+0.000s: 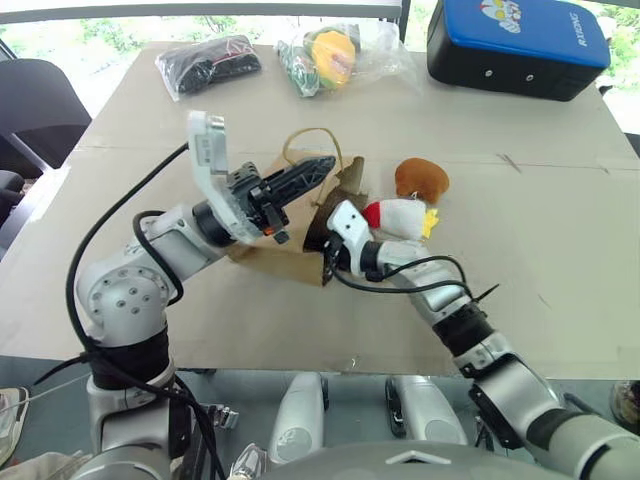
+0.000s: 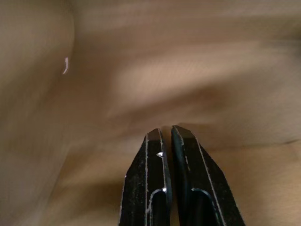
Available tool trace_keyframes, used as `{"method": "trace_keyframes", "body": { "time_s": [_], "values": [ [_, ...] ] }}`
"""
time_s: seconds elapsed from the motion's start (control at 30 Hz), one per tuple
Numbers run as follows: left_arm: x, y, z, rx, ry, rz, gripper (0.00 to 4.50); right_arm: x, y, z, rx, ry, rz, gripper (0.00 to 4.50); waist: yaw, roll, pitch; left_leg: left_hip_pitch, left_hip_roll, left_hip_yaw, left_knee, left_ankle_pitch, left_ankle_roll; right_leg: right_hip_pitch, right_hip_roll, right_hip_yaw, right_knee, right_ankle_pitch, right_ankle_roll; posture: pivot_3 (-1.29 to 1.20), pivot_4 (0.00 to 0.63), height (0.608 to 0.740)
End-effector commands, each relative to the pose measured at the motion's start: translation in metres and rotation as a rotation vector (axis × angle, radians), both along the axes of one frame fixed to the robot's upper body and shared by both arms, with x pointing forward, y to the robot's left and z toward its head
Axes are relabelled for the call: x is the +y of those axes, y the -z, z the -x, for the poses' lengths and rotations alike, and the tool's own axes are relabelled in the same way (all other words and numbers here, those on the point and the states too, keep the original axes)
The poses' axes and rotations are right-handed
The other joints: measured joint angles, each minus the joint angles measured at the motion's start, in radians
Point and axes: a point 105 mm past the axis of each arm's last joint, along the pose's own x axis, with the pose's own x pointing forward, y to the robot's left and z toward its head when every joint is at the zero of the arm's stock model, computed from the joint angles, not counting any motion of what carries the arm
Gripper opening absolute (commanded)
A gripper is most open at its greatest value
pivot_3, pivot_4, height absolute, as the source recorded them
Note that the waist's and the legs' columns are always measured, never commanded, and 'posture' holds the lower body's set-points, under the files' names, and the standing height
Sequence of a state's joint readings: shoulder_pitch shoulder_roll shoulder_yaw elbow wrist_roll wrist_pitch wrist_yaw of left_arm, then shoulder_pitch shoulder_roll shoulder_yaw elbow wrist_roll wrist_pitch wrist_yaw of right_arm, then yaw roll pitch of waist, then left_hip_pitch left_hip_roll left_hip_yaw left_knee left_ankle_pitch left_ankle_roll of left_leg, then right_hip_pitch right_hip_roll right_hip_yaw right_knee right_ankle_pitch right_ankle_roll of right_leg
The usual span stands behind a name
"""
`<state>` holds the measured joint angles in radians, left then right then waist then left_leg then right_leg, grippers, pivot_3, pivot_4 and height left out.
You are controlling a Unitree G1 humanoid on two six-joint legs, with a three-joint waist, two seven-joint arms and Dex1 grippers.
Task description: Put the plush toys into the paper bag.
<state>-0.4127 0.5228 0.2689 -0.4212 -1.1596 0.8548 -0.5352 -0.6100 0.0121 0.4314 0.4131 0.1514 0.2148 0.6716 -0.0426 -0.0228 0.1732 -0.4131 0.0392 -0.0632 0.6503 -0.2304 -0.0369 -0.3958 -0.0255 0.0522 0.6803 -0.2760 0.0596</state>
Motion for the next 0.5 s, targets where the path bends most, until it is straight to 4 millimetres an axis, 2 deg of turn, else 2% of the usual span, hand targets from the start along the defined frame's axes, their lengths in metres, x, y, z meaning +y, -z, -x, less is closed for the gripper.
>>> {"method": "trace_keyframes", "body": {
  "time_s": [0.03, 0.13, 0.27, 0.4, 0.5],
  "values": [
    [0.007, -0.021, 0.007, -0.097, -0.048, 0.028, 0.00, 0.016, 0.014, 0.008, 0.004, -0.049, 0.017, 0.06, -0.002, 0.000, 0.000, 0.000, 0.000, 0.000, 0.000, 0.000, 0.000, 0.000, 0.000, 0.000, 0.000, 0.000, 0.000, 0.00, 0.150, 0.740],
    [0.014, -0.030, 0.007, -0.122, -0.086, 0.031, 0.00, 0.022, 0.027, 0.011, 0.024, -0.054, 0.045, 0.06, -0.012, -0.002, -0.002, 0.003, 0.001, 0.000, -0.001, 0.000, 0.000, 0.001, 0.001, 0.001, 0.001, 0.000, 0.000, 0.00, 0.150, 0.740],
    [0.042, -0.051, -0.002, -0.185, -0.237, 0.032, 0.00, 0.021, 0.051, 0.010, 0.065, -0.021, 0.144, 0.06, -0.029, -0.003, -0.002, 0.012, 0.001, 0.002, -0.006, 0.000, 0.000, 0.007, 0.002, 0.004, 0.000, 0.000, -0.001, 0.00, 0.150, 0.740],
    [0.053, -0.058, -0.002, -0.215, -0.296, 0.017, 0.00, 0.021, 0.055, 0.008, 0.072, -0.012, 0.166, 0.06, -0.030, -0.003, -0.003, 0.031, 0.002, 0.004, -0.015, 0.000, 0.000, 0.021, 0.003, 0.007, -0.002, -0.001, -0.002, 0.00, 0.150, 0.740],
    [0.063, -0.053, -0.002, -0.219, -0.349, -0.020, 0.00, 0.023, 0.046, 0.004, 0.073, 0.004, 0.139, 0.06, -0.031, -0.003, -0.003, 0.032, 0.002, 0.005, -0.015, 0.000, 0.000, 0.021, 0.005, 0.008, -0.001, -0.002, -0.003, 0.00, 0.150, 0.740]
  ]
}}
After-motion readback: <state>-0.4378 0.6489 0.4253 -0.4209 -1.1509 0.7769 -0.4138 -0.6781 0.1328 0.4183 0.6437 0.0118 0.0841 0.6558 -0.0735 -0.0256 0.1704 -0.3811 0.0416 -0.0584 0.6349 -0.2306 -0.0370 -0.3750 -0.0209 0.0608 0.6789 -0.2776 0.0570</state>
